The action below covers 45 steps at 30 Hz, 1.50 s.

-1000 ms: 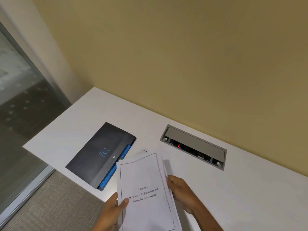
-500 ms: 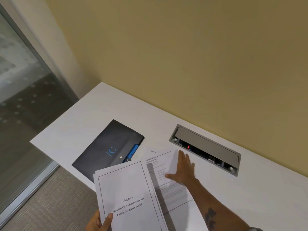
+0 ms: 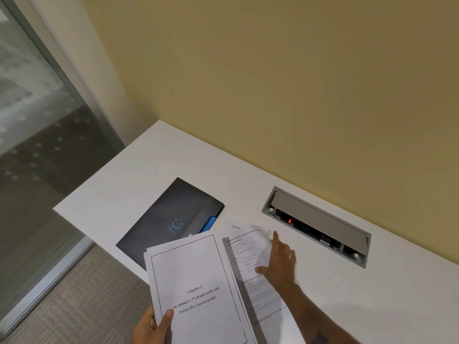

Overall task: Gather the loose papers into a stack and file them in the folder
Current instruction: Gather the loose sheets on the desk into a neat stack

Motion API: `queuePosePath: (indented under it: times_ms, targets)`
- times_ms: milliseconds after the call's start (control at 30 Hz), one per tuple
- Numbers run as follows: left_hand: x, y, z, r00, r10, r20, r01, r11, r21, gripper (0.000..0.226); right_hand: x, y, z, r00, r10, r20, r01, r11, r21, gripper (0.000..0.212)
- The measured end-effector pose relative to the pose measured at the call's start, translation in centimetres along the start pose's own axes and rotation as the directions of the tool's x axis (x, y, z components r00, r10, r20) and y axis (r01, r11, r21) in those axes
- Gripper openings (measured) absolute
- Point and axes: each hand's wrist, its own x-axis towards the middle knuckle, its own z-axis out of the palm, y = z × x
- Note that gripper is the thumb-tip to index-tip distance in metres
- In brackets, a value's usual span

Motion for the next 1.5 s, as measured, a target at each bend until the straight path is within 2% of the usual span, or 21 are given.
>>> queuePosePath:
  times_ms: [100, 267, 367, 467, 533, 633, 733, 833, 1000, 1233, 1367, 1500]
  targets:
    - [0.4, 0.4, -0.2, 1.000, 0.016, -0.004, -0.016, 1.000, 0.003, 0.041, -0.3, -0.4, 0.3, 0.998, 0.066, 0.003, -0.066, 0.997, 0.039, 0.123]
    - [1.1, 0.6, -0.2, 0.998, 0.037, 0.042, -0.036, 0.999, -0.017, 0.042, -1.1, 0.1, 0.3, 0.993, 0.122, 0.004, -0.122, 0.992, 0.035, 0.097]
    - [1.5, 0.7, -0.2, 0.997, 0.021, 0.075, -0.020, 1.000, -0.016, 0.044, -1.5, 1.0, 0.1, 0.978, 0.203, 0.046, -0.208, 0.956, 0.205, 0.088]
    - [1.6, 0.9, -0.2, 0.995, 0.047, 0.090, -0.046, 0.999, -0.013, 0.039, -1.5, 2.6, -0.1, 0.946, 0.303, 0.115, -0.319, 0.811, 0.490, 0.082]
    - [1.8, 0.9, -0.1, 0.993, 0.059, 0.102, -0.060, 0.998, 0.001, 0.036, -1.4, 3.9, 0.0, 0.932, 0.318, 0.176, -0.355, 0.694, 0.626, 0.067]
    - [1.8, 1.1, 0.1, 0.991, 0.066, 0.120, -0.065, 0.998, -0.015, 0.037, -1.8, 5.7, 0.6, 0.916, 0.301, 0.265, -0.393, 0.550, 0.736, 0.044]
    - [1.9, 1.0, 0.4, 0.988, 0.089, 0.126, -0.090, 0.996, 0.000, 0.037, -2.6, 6.4, 1.4, 0.916, 0.279, 0.287, -0.392, 0.471, 0.790, 0.042]
    - [2.2, 0.7, 0.6, 0.985, 0.093, 0.148, -0.098, 0.995, 0.023, 0.038, -3.2, 6.4, 2.2, 0.924, 0.253, 0.285, -0.376, 0.485, 0.789, 0.042]
    - [2.0, 0.8, 0.9, 0.978, 0.108, 0.179, -0.113, 0.993, 0.018, 0.040, -3.9, 5.7, 1.9, 0.962, 0.194, 0.191, -0.271, 0.600, 0.753, 0.044]
    - [1.6, 3.2, 1.7, 0.950, 0.183, 0.253, -0.197, 0.980, 0.034, 0.038, -4.6, 8.3, -3.1, 0.993, 0.113, 0.023, -0.099, 0.729, 0.678, 0.037]
    - [2.1, 4.5, 3.3, 0.921, 0.194, 0.338, -0.218, 0.975, 0.035, 0.037, -5.9, 10.4, -7.5, 0.996, 0.080, -0.035, -0.033, 0.711, 0.703, 0.034]
    - [1.8, 6.5, 5.6, 0.871, 0.179, 0.458, -0.213, 0.977, 0.025, 0.036, -7.6, 12.0, -11.1, 0.999, 0.045, -0.026, -0.007, 0.618, 0.786, 0.041]
